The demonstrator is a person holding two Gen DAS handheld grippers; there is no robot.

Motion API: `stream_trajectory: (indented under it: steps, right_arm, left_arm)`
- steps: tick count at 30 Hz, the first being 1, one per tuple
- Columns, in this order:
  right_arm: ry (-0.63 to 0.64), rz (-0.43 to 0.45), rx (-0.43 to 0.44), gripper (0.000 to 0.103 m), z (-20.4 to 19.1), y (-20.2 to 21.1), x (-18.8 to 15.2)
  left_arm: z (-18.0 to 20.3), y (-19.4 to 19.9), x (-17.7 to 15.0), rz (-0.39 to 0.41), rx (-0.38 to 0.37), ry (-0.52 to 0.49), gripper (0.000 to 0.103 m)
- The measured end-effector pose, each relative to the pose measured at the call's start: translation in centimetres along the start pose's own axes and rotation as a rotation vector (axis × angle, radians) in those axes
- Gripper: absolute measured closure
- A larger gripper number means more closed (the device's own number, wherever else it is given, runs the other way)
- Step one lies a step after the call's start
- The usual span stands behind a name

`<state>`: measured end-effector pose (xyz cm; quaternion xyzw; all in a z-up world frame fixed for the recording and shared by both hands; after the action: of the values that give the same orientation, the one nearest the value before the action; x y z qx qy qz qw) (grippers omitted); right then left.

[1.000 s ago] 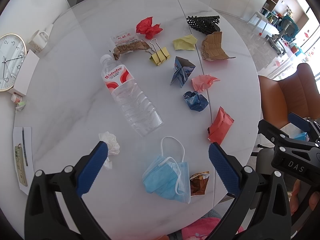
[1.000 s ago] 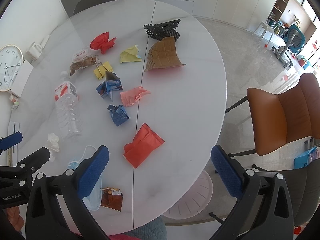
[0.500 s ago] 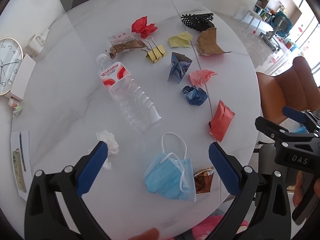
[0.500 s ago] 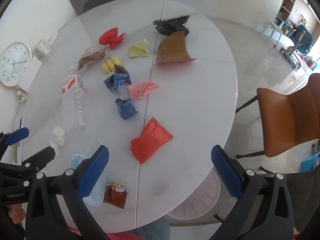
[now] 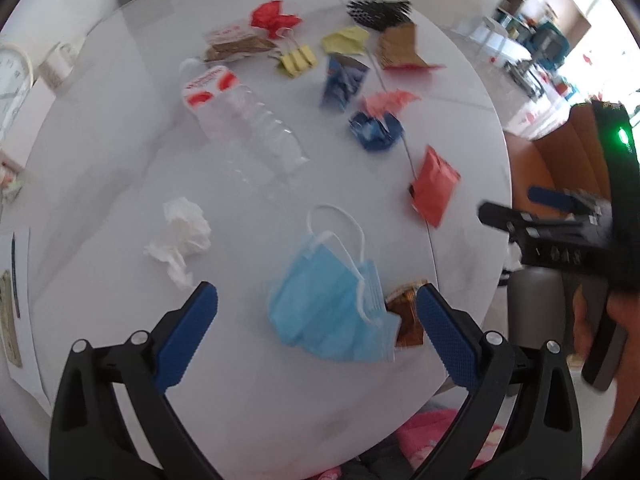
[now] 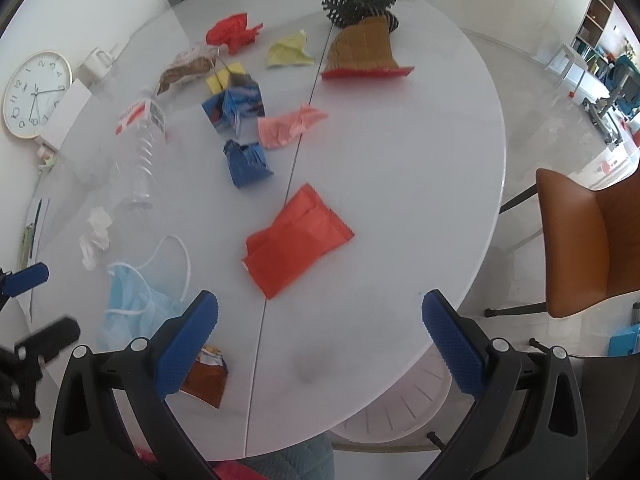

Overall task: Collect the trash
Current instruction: 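Grasp the blue face mask with the left tool while the right tool grasps the red paper bag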

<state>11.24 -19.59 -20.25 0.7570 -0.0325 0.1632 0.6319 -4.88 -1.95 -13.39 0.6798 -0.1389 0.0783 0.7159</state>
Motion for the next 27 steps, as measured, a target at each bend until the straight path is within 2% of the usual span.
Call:
stream_trajectory:
  steps: [4,7,9,10,12,13,15,16,18,22,24,27]
  right_arm:
    - [0.021,-0.016,0.000,0.002,0.3,-0.7,-0.2]
    - [0.035,-0.028,0.007,0.002,0.5,-1.3,-0.3]
    - [0.042,-0.033,0.007,0.002,0.5,-1.7,-0.3]
    - [0.044,-0.037,0.010,0.002,0.5,-1.9,-0.3]
    - [0.046,-0.040,0.015,0.002,0.5,-2.1,-0.3]
    - [0.048,-0.041,0.014,0.002,0.5,-2.3,-0.2]
    - [0.044,-0.041,0.015,0.002,0.6,-2.5,-0.1]
    - [0.040,-0.042,0.016,0.002,0.6,-2.6,-0.1]
    - [0.018,-0.044,0.015,0.004,0.8,-3.0,0.0]
    - [-0.051,-0.066,0.015,0.016,0.7,-4.1,0.2]
    - [-0.095,-0.077,0.004,0.025,0.6,-4.9,0.3]
    - [-0.160,-0.078,-0.009,0.032,-0.1,-5.7,0.7]
  left_arm:
    - [1.7,-1.1,-0.7,-0.011,0.023,-0.056,0.009]
    - [2.4,-2.7,-0.9,-0.027,0.038,-0.078,0.017]
    - [2.6,-4.0,-1.2,-0.058,0.048,-0.087,0.037]
    - [2.5,-4.7,-1.4,-0.079,0.045,-0.082,0.043]
    - [2.1,-5.9,-1.9,-0.112,0.033,-0.051,0.067]
    - [1.8,-6.3,-2.1,-0.123,0.028,-0.034,0.070]
    - [0.9,-6.8,-2.5,-0.142,0.017,0.007,0.089]
    - [0.6,-6.9,-2.6,-0.145,0.011,0.024,0.093]
    - [-0.2,-7.0,-2.8,-0.153,0.018,0.063,0.099]
    - [-1.2,-6.5,-2.9,-0.146,0.050,0.070,0.100]
    - [-1.7,-6.0,-2.9,-0.139,0.060,0.064,0.100]
    - [-2.4,-4.9,-2.6,-0.124,0.065,0.047,0.100]
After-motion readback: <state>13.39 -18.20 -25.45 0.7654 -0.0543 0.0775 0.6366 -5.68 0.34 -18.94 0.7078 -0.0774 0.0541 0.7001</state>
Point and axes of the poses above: each gripper's, at about its wrist camera, not at the fingertips, and y roughly against the way its jaws point, z to its right, x to its top, the point moved 8 cm from there along -y, roughly the way its jaws point, and after that the axes turned 9 degrees about -y, right-handed, at the moved point
